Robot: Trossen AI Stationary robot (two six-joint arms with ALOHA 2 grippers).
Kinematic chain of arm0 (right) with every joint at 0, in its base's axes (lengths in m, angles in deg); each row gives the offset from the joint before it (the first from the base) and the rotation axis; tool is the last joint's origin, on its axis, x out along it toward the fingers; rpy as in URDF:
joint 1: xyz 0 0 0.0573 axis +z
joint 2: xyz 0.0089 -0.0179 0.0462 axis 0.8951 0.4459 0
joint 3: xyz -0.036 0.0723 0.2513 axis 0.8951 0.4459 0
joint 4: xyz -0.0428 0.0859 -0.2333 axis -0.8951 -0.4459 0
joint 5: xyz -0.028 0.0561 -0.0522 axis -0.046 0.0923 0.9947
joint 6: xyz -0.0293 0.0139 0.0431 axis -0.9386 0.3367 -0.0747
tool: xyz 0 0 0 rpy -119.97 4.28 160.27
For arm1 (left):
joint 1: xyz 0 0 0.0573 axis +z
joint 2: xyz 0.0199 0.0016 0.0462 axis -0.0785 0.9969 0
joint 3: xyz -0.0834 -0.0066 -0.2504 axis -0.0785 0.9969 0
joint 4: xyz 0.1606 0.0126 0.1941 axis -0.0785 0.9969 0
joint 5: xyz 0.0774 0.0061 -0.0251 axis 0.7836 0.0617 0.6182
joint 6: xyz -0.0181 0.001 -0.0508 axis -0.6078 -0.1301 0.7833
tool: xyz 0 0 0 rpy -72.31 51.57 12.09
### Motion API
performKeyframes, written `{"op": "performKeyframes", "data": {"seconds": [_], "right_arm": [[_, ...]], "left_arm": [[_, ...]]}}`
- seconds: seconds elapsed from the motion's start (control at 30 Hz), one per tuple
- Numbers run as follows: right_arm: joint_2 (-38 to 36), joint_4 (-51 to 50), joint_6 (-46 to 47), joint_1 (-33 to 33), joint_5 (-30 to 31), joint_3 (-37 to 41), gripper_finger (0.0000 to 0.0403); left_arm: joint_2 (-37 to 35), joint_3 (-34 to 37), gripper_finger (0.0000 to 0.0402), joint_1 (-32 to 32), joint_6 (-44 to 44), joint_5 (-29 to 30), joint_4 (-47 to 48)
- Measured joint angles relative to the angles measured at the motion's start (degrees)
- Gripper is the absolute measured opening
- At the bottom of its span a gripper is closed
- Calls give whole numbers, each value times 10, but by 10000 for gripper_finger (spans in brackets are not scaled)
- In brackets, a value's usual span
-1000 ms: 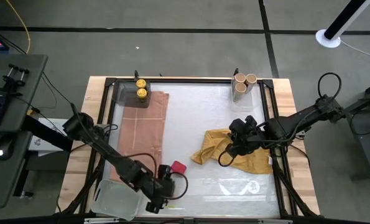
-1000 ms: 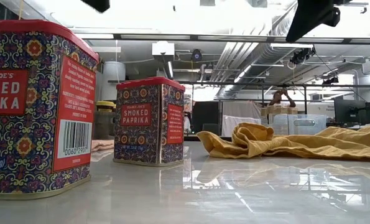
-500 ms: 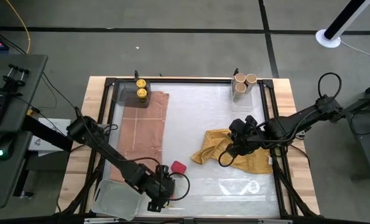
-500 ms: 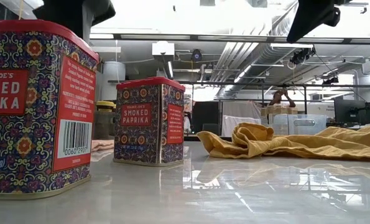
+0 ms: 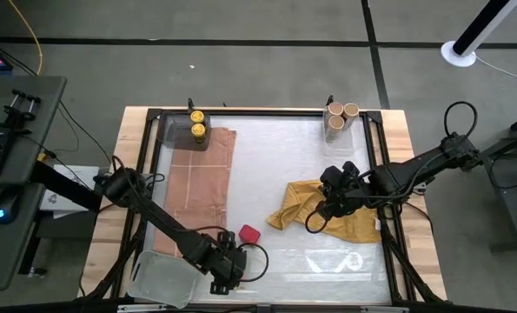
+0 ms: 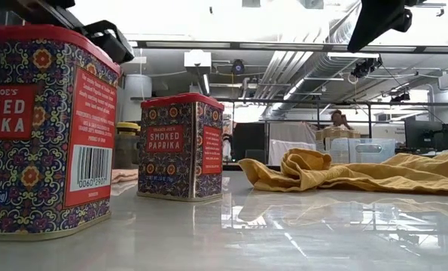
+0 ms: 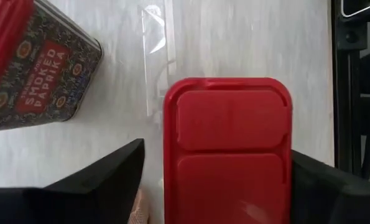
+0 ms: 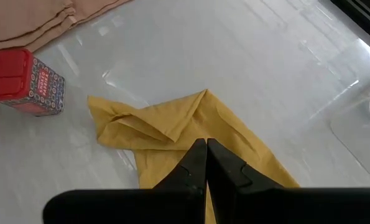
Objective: Sort spices by type
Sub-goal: Put the bottom red seasoning can into the gray bin
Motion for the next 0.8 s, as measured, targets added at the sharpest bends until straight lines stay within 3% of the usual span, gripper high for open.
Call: {"op": "performKeyframes", "data": {"seconds": [0.17,0.2,0.37,0.53,0.67,0.8], "right_arm": [[0,0,-3,0,0,0,0],[0,0,-3,-1,0,0,0],[0,0,-3,-1,0,0,0],[0,0,-3,-1,0,0,0],[0,0,-3,-1,0,0,0],[0,0,-3,-1,9,0,0]], "left_arm": [[-33,0,185,3,-25,-4,15],[-49,0,177,6,-26,-5,27],[-173,0,177,14,-16,-18,115],[-293,-1,177,-33,58,-27,173],[-317,-1,177,-110,117,-25,247],[-294,11,177,-182,143,-7,267]]}}
